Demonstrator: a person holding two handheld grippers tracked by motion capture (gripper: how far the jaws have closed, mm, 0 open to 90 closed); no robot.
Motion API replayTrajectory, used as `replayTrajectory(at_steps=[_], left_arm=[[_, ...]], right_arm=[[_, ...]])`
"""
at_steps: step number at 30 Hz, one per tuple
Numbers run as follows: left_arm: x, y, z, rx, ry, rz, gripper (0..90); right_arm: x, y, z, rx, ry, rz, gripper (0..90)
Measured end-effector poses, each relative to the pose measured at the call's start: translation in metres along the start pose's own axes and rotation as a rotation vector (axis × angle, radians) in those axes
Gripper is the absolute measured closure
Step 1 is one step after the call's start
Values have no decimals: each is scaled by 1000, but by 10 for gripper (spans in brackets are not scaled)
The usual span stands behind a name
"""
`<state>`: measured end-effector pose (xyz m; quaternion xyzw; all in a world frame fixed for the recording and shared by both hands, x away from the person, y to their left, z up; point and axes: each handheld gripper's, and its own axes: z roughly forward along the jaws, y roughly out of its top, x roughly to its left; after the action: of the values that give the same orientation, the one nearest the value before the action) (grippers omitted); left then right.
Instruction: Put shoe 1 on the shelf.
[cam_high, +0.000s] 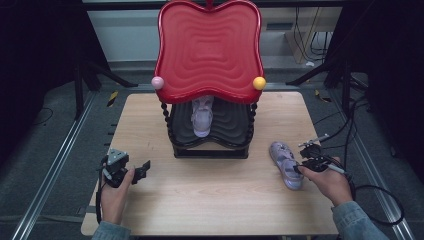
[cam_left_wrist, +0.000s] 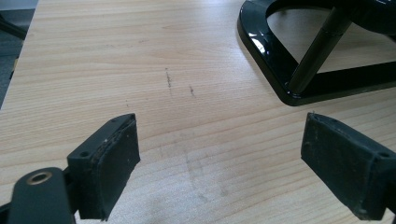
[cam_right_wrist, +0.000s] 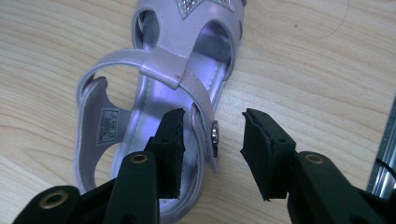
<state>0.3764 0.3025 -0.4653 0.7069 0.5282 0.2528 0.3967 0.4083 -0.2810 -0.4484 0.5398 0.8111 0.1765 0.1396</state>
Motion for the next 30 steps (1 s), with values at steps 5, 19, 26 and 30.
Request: replayTrajectory(at_steps=[5, 19, 26, 30], left_arm=[[-1, -1, 1, 5, -2, 3, 108], [-1, -1, 2, 9, -1, 4, 108], [-2, -1, 2, 9, -2, 4, 109], [-2, -1, 2, 9, -5, 3, 108]], right_arm=[[0, 0, 5, 19, 6, 0, 620], [-3, 1, 11, 49, 27, -2, 712], [-2, 4, 11, 78, 30, -13, 733], [-2, 6, 11, 98, 32, -16, 751]])
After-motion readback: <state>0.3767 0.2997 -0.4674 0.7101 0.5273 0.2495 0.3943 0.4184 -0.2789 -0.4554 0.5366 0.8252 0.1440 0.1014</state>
